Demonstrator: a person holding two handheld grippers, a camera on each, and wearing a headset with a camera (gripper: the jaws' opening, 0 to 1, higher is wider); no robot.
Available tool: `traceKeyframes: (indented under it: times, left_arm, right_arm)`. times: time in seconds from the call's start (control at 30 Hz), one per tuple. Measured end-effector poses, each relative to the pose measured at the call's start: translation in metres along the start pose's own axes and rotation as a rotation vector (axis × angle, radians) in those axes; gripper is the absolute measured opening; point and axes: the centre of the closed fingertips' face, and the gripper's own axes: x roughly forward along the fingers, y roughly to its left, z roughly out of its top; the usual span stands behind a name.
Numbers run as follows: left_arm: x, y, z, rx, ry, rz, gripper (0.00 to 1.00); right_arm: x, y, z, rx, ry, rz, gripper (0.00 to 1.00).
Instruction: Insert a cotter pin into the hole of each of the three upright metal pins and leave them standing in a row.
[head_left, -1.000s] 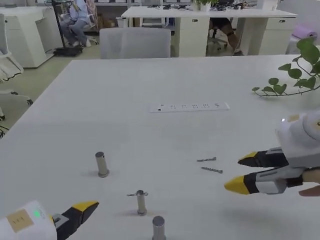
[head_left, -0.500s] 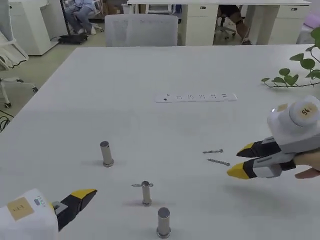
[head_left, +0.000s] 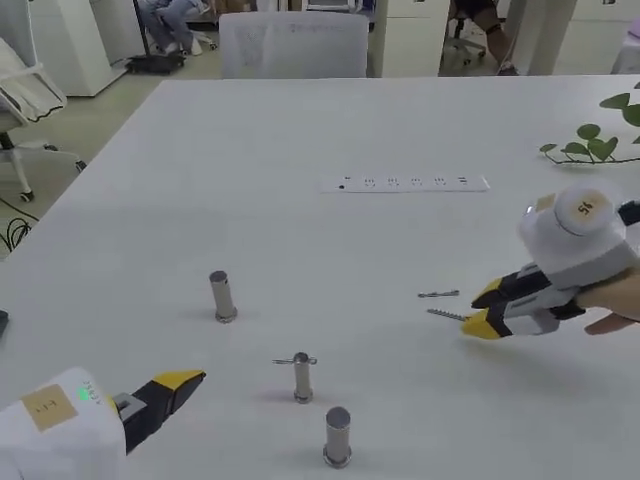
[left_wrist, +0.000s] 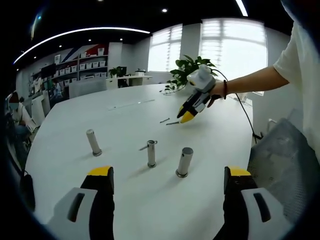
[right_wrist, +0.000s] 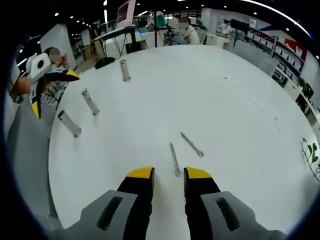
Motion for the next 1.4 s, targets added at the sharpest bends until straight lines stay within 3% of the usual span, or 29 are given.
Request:
traceKeyframes:
  times: [0.27, 0.67, 1.4]
  left_arm:
    - [0.0, 0.001, -0.002, -0.017, 0.004, 0.004, 0.87]
    - [0.001, 0.003, -0.002, -0.026, 0.011, 0.007, 0.85]
    - [-0.003, 0.004, 0.0, -0.024, 0.015, 0.004, 0.83]
  right_arm:
    - [0.008, -0.006, -0.001, -0.024, 0.06, 0.017, 0.17]
    - [0.017, -0.009, -0.005, -0.044, 0.136, 0.049, 0.13]
    - [0.018, -0.011, -0.007, -0.217, 0.26, 0.027, 0.06]
